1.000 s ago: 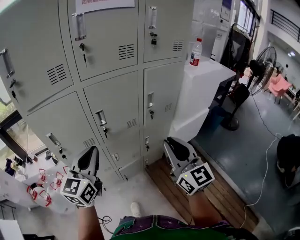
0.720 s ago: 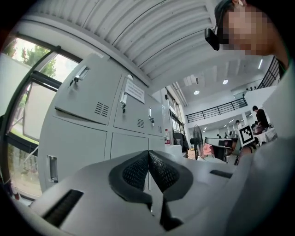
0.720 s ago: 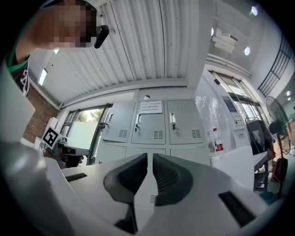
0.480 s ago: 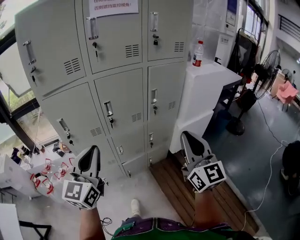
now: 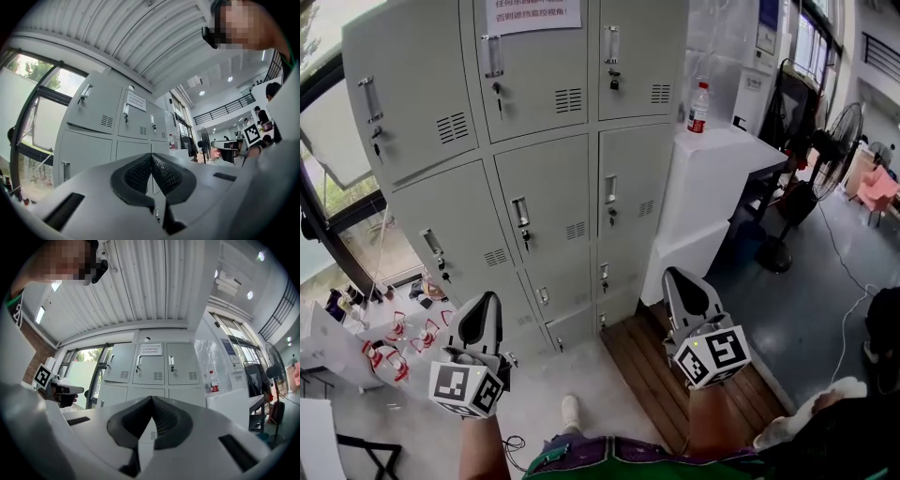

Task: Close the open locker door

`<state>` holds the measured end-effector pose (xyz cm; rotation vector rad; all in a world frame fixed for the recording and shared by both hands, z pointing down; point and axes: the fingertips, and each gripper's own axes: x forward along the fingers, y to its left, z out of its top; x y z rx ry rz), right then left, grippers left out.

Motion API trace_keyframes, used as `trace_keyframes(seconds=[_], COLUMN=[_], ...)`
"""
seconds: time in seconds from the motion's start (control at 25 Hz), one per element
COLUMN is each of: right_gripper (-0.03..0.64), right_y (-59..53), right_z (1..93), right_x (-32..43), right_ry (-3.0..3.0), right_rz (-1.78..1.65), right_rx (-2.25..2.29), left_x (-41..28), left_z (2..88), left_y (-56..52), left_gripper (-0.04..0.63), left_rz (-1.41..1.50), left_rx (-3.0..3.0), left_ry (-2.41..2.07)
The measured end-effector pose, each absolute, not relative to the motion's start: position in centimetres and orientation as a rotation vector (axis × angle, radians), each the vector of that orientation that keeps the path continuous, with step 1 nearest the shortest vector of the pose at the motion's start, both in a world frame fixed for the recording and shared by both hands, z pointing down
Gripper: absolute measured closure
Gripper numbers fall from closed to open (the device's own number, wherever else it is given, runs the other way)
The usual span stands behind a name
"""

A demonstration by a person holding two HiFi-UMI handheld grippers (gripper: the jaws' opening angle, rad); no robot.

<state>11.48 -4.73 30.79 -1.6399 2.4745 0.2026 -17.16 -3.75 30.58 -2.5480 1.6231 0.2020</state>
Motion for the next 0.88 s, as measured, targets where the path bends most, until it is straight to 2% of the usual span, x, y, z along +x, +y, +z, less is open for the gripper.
trace_keyframes(seconds=[0.88], right_gripper=[0.612], right_y=[-3.9], right_z=[31.2], right_x=[13.1], right_ry=[2.470], right_rz=[0.176], right_rx=[-1.620], left_x=[-16.2], left_z=[31.0], left_y=[-2.6], left_gripper=[0.575], left_rz=[0.200], left_rx=[-2.543], left_ry=[1.632])
